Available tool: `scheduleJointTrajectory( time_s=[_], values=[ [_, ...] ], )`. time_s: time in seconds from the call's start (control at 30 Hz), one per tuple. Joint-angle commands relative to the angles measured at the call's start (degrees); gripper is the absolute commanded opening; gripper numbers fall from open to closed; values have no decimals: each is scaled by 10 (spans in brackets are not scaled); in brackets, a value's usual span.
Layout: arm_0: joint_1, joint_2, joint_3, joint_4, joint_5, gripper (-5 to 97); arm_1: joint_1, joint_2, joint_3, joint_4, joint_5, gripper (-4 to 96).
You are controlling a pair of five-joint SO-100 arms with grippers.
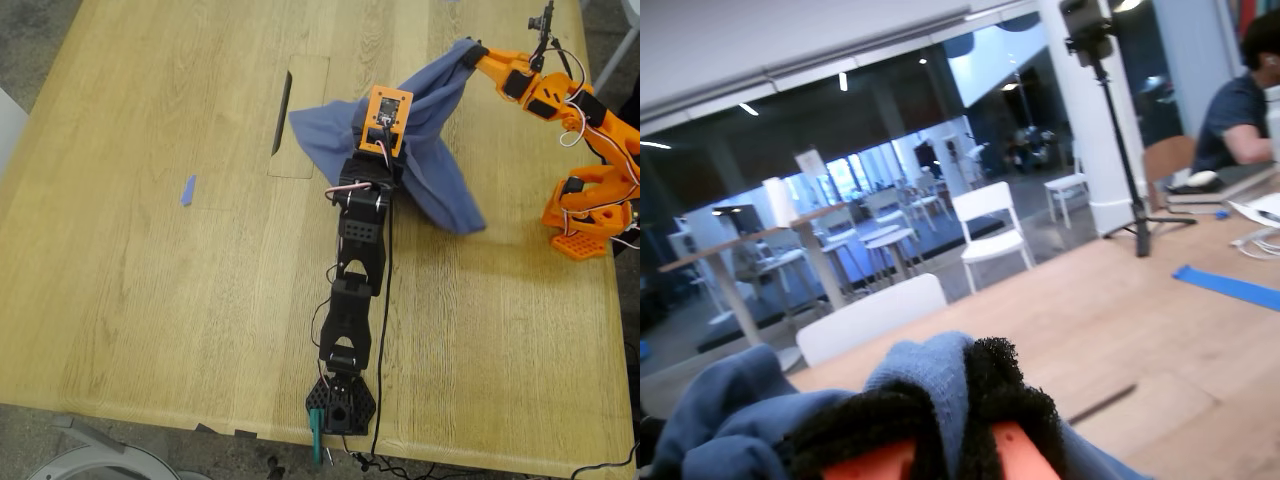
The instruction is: Fold a T-shirt
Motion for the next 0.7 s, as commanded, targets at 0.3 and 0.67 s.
scheduleJointTrajectory(
  time_s=[0.3,0.67],
  values=[
    [43,202,-9,-98,-48,0,-65,-17,-189,72,-13,0],
    [114,247,-7,-142,-49,-1,-104,-81,-366,166,-25,0]
  ],
)
